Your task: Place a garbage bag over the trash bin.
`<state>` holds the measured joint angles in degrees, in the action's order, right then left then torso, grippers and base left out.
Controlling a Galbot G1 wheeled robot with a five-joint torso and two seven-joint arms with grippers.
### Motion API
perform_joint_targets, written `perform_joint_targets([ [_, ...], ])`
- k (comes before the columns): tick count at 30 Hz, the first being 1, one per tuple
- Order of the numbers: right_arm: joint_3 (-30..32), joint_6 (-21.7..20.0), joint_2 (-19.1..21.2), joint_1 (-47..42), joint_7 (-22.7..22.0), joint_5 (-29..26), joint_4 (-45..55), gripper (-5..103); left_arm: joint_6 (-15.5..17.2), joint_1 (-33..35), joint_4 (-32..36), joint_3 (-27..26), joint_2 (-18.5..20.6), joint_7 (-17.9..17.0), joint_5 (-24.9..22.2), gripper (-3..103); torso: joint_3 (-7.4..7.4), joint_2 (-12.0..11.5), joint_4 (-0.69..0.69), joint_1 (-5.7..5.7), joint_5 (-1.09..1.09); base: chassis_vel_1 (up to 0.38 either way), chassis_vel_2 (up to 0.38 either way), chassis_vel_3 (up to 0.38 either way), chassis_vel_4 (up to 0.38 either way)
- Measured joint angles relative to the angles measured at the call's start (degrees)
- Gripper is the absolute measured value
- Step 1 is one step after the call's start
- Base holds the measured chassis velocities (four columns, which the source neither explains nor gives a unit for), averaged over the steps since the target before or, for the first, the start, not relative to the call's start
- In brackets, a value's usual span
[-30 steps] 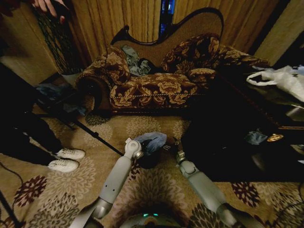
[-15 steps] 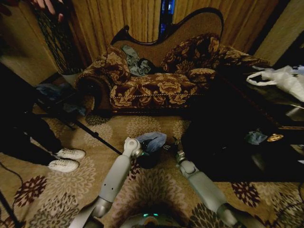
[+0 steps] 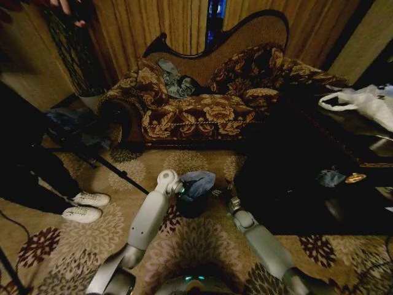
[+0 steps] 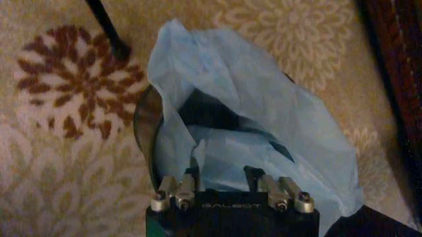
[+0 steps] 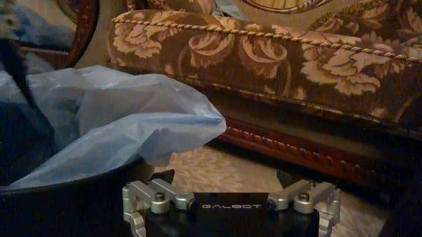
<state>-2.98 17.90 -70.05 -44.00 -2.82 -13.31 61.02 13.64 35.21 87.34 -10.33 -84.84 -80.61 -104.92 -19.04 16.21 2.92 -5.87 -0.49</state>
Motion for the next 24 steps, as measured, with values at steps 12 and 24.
perform_joint_targets([
  [12,-0.7,0.3,0.0,1.3,0.0,0.1,-1.3,100,-3.5,-1.4,-1.6,-0.5,-2.8,-5.7,1.4,87,0.0,0.0,-0.01,0.0,0.0,0.0,0.0,0.0,0.0],
  [24,-0.9,1.1,0.0,1.0,0.0,0.1,-2.1,100,-4.3,-2.8,-8.2,-1.1,-4.6,-4.4,4.6,100,0.0,0.0,0.0,0.0,0.0,0.0,0.0,0.0,0.0],
])
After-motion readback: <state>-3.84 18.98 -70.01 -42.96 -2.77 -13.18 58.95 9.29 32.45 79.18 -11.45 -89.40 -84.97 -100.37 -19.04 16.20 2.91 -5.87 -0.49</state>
